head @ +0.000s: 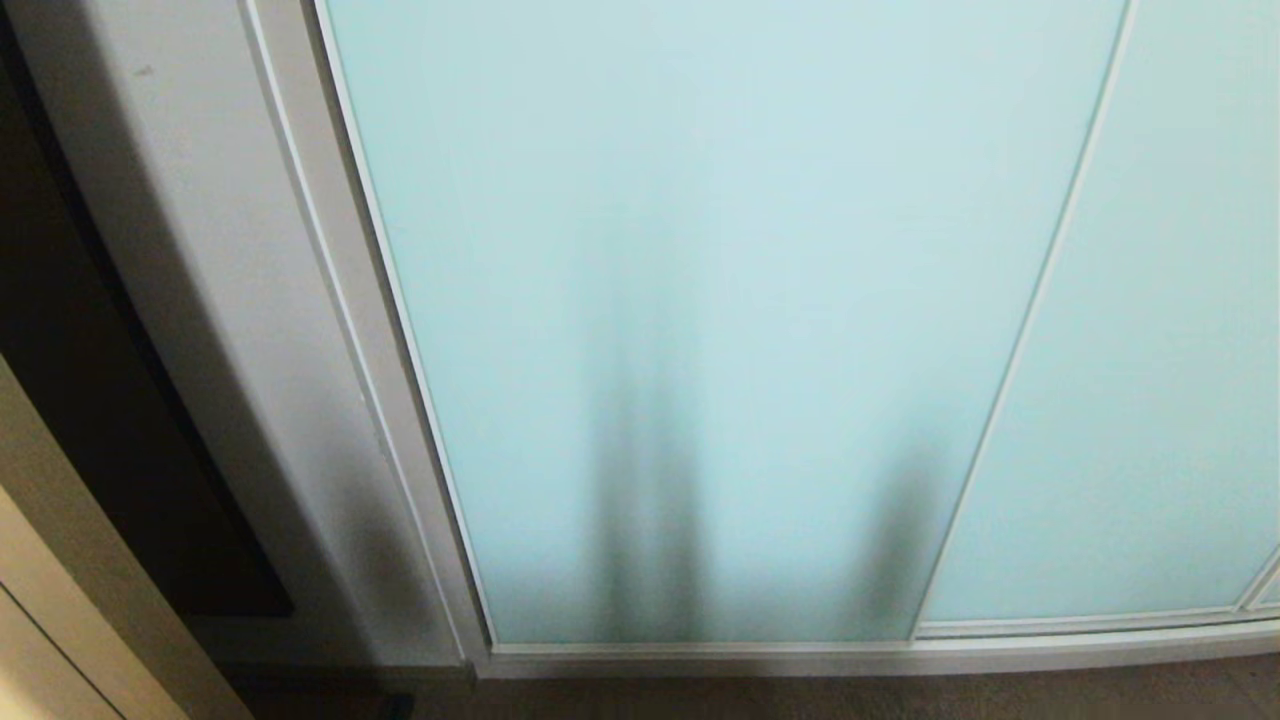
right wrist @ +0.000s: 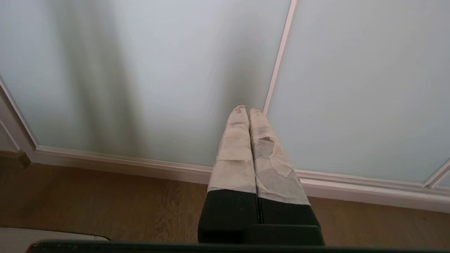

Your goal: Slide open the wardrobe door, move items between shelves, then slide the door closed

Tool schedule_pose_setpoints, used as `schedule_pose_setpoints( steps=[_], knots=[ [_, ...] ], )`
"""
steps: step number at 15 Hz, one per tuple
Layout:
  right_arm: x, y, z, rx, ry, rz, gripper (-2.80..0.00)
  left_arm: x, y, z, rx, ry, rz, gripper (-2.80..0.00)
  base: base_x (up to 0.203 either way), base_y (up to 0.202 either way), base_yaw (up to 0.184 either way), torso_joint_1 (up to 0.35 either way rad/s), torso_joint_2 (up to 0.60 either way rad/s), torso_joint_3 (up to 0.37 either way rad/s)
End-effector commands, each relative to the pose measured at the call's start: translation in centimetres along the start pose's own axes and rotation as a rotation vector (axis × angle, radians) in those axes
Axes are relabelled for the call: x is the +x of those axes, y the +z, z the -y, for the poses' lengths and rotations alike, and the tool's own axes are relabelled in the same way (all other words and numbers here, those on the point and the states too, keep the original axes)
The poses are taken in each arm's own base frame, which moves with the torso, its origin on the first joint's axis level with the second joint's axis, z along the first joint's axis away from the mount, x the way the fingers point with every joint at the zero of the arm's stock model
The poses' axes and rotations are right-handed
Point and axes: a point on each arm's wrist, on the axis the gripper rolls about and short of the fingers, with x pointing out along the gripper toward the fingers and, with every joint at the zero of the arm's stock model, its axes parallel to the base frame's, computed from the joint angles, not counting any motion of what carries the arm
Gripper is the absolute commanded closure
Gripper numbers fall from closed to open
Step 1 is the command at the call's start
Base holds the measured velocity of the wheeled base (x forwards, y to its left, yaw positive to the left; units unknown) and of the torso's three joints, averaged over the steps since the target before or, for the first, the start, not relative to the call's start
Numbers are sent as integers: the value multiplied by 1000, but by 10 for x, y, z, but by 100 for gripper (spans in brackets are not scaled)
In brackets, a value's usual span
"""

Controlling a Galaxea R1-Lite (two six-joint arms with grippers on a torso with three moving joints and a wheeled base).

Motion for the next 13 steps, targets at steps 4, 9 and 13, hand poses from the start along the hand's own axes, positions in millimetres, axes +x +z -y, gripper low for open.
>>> schedule_pose_setpoints(
  steps=[4, 9, 13],
  knots=[
    [0, 0, 0, 14, -1, -2, 0, 0, 0, 0, -1, 1, -2, 0, 0, 0, 0, 0, 0, 0],
    [0, -1, 0, 9, 1, -4, 0, 0, 0, 0, -1, -1, -2, 0, 0, 0, 0, 0, 0, 0],
    [0, 0, 0, 23, 2, -3, 0, 0, 0, 0, 0, 1, -2, 0, 0, 0, 0, 0, 0, 0]
  ],
)
